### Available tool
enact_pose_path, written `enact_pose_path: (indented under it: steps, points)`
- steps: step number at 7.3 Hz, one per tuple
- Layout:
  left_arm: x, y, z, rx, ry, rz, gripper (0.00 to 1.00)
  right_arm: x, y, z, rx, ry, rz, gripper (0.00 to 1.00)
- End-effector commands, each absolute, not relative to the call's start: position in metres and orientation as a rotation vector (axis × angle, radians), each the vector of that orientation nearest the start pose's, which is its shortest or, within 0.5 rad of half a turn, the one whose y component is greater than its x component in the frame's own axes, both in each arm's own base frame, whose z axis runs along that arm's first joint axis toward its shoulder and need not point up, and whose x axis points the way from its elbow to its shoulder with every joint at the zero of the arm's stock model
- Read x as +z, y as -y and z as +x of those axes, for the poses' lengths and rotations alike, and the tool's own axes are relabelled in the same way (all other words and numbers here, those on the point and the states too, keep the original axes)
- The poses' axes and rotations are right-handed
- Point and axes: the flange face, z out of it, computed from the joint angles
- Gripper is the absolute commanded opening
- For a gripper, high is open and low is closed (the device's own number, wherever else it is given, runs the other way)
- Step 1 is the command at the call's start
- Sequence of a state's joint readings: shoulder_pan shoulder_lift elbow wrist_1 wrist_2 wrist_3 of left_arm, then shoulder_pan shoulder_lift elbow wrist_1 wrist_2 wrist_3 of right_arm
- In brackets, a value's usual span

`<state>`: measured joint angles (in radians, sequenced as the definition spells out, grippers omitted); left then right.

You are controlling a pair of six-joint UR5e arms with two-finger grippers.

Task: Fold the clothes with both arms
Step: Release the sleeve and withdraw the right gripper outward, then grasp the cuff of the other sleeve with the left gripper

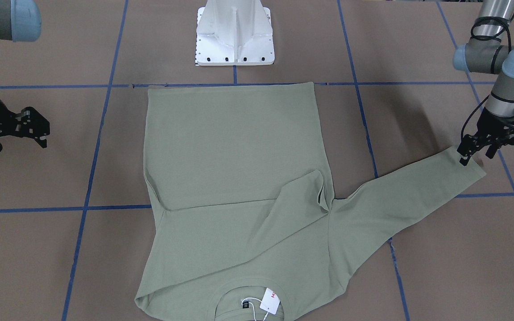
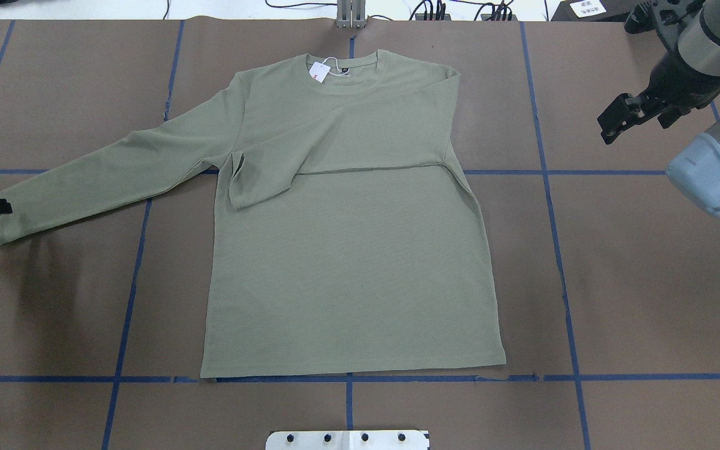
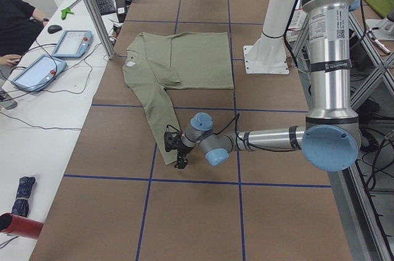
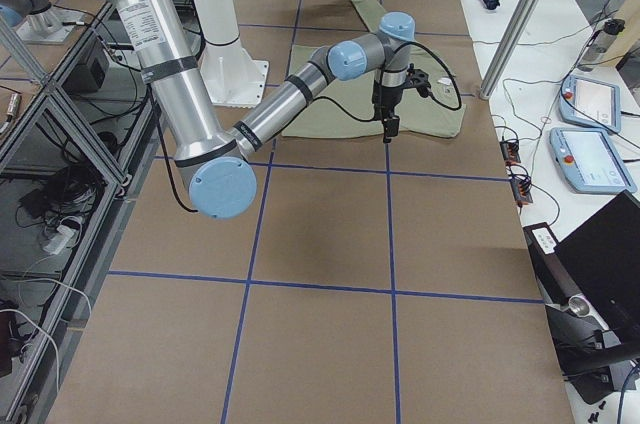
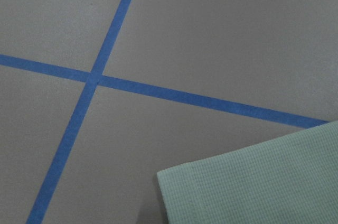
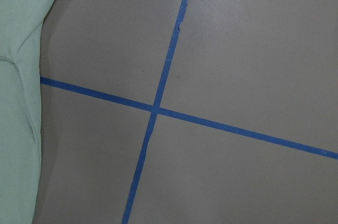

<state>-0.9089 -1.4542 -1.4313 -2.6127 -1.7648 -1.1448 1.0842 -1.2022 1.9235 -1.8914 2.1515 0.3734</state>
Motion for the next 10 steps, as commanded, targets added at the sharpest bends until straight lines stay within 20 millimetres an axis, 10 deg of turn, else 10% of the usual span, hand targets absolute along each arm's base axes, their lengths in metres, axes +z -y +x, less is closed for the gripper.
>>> enact_pose_path:
  steps: [1,8,10]
  points:
    - [0.682,0.440,0.200,-0.397,-0.741,0.331,0.84,0.335,0.543,-0.199,-0.224,0.687,0.118,1.00]
    - [0.678,0.440,0.201,-0.432,-0.757,0.323,0.02,0.332,0.543,-0.199,-0.221,0.696,0.118,1.00]
    - [0.652,0.441,0.202,-0.424,-0.792,0.343,0.00,0.333,0.543,-0.198,-0.219,0.696,0.116,1.00]
